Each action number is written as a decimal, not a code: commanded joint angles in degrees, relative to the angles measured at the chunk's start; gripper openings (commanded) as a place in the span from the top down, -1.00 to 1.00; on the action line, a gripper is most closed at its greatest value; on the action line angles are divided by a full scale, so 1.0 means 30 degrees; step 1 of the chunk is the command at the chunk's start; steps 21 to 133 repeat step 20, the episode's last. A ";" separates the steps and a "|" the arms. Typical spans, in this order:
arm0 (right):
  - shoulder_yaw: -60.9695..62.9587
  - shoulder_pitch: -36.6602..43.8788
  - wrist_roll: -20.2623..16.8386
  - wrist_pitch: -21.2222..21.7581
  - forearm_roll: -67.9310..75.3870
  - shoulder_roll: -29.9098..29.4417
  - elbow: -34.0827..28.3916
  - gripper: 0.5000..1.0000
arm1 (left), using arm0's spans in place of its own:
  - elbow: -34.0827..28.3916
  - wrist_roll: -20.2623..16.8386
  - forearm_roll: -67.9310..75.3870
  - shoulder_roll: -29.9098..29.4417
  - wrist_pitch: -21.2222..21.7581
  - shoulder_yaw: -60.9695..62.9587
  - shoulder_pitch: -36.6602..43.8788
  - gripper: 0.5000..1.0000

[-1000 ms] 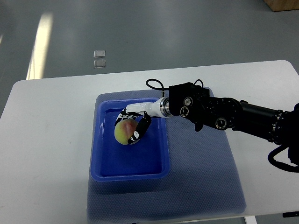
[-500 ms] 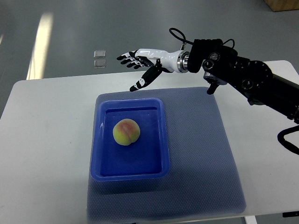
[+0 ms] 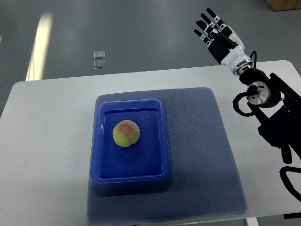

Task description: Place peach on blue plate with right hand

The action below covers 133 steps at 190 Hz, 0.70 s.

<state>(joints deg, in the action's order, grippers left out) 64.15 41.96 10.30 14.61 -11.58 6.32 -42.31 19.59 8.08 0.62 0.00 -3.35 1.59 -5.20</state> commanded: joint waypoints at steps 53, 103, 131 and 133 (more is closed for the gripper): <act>0.0061 -0.0744 0.0083 0.0197 0.2103 -0.0466 0.1038 -0.72 | 0.0002 0.0002 -0.0003 0.0000 0.0004 -0.0001 -0.0024 -1.00; 0.0061 -0.0744 0.0083 0.0197 0.2103 -0.0466 0.1038 -0.72 | 0.0002 0.0002 -0.0003 0.0000 0.0004 -0.0001 -0.0024 -1.00; 0.0061 -0.0744 0.0083 0.0197 0.2103 -0.0466 0.1038 -0.72 | 0.0002 0.0002 -0.0003 0.0000 0.0004 -0.0001 -0.0024 -1.00; 0.0061 -0.0744 0.0083 0.0197 0.2103 -0.0466 0.1038 -0.72 | 0.0002 0.0002 -0.0003 0.0000 0.0004 -0.0001 -0.0024 -1.00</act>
